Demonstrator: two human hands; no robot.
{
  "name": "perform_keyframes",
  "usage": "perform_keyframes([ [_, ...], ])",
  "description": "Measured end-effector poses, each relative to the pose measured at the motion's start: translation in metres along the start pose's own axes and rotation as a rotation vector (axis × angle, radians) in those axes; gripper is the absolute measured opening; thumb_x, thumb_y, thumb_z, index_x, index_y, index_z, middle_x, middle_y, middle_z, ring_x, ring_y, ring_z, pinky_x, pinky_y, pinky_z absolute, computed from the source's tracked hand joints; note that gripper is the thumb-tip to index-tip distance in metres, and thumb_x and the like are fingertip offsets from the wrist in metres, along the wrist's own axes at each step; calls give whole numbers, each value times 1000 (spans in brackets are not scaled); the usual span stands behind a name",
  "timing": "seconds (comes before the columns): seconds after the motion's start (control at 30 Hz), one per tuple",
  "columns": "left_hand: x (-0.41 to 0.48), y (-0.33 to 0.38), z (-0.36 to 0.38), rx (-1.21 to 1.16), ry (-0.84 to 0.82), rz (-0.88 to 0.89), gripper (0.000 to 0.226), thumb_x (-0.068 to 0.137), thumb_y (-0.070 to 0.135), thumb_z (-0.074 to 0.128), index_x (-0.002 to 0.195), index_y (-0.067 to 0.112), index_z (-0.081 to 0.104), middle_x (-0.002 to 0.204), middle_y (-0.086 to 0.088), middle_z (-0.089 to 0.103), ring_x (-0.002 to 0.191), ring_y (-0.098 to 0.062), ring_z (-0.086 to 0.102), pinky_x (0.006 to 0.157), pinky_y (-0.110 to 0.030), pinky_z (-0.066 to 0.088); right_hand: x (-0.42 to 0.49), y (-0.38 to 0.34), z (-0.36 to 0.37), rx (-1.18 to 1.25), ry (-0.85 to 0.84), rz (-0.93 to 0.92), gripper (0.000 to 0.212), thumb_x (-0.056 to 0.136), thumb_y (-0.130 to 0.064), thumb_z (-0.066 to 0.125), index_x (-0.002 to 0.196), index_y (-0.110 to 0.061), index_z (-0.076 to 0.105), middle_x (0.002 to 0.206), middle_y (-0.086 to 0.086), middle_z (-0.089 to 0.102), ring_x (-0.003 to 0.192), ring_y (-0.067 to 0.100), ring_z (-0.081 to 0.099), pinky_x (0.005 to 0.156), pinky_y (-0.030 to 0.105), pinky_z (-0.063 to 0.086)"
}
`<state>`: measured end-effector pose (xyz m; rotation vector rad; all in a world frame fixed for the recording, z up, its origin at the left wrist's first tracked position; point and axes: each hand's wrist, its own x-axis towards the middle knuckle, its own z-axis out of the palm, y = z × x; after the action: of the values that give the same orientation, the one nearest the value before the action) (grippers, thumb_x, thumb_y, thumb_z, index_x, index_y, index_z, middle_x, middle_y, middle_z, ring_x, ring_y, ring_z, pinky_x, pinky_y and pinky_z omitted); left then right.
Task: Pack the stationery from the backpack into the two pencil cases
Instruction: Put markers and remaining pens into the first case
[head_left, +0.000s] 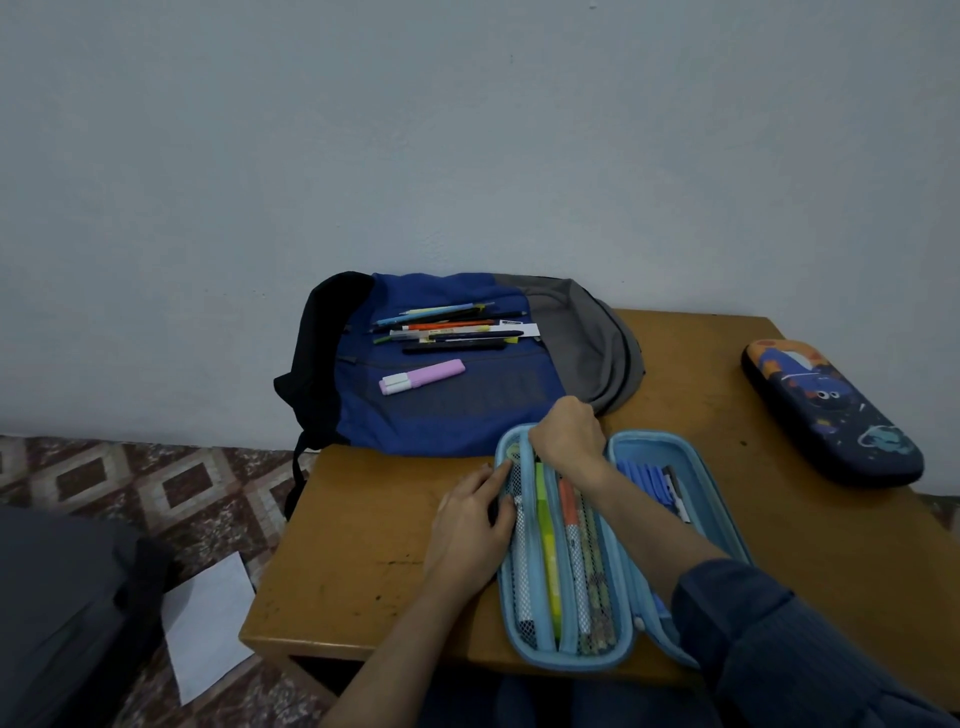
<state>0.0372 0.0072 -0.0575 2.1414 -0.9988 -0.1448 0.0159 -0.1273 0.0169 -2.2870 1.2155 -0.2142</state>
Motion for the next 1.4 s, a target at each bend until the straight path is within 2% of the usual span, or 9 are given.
perform_keyframes([
  [0.1,0,-1,1,1,-1,-6,44,96,26,44,141,26,39,136,7,48,120,-9,45,101,-28,38,-1,-5,0,-56,-21,-6,39,85,-5,55,55,-13,32,57,1,36,49,15,36,42,24,26],
  [0.23,1,-1,1,11,-5,-12,44,97,27,43,141,25,39,139,6,45,124,-11,43,103,-29,37,-1,-12,-1,-95,-63,12,35,88,-12,57,59,-12,36,63,1,39,69,23,49,57,28,37],
  [0.37,1,-2,2,19,-5,-15,45,97,27,42,141,26,38,140,6,45,125,-11,43,103,-29,37,-2,-8,-7,-92,-119,-1,36,88,-11,54,58,-13,33,59,1,37,50,16,37,43,25,27],
  [0.5,2,-4,3,22,-6,-24,45,97,28,42,141,27,38,140,5,45,125,-12,43,103,-32,38,-6,-1,-15,-93,-231,-44,40,87,-9,51,55,-15,29,54,0,31,45,14,26,41,24,21],
  [0.8,2,-4,4,18,11,-13,43,96,27,45,139,24,43,139,1,48,124,-15,46,101,-35,41,-21,9,-22,-40,-327,-34,39,83,-6,55,54,-13,30,52,1,32,46,15,27,46,27,23],
  [1.0,2,-3,3,20,10,-23,43,96,26,45,138,22,45,138,-3,49,124,-18,46,100,-34,41,-42,13,-25,-96,-321,-81,40,84,-10,56,52,-12,32,52,2,34,45,14,30,42,24,24],
  [1.13,3,-4,3,19,-1,-24,43,96,25,45,139,21,44,138,-4,49,124,-18,46,101,-36,40,-60,15,-21,-144,-407,-88,33,82,-9,57,57,-11,37,57,3,41,48,15,37,42,25,29],
  [1.27,2,-4,4,17,-2,-29,43,96,26,44,139,22,43,139,-2,48,125,-17,45,102,-36,40,-55,27,-17,-42,-279,-78,34,84,-10,60,56,3,46,51,4,36,47,17,36,47,27,34],
  [1.4,3,-6,3,-13,-4,-42,43,96,32,45,138,26,43,139,-1,48,126,-16,45,103,-37,39,-43,36,-18,29,-150,-82,31,83,-13,65,66,13,63,46,6,44,54,21,50,61,39,54],
])
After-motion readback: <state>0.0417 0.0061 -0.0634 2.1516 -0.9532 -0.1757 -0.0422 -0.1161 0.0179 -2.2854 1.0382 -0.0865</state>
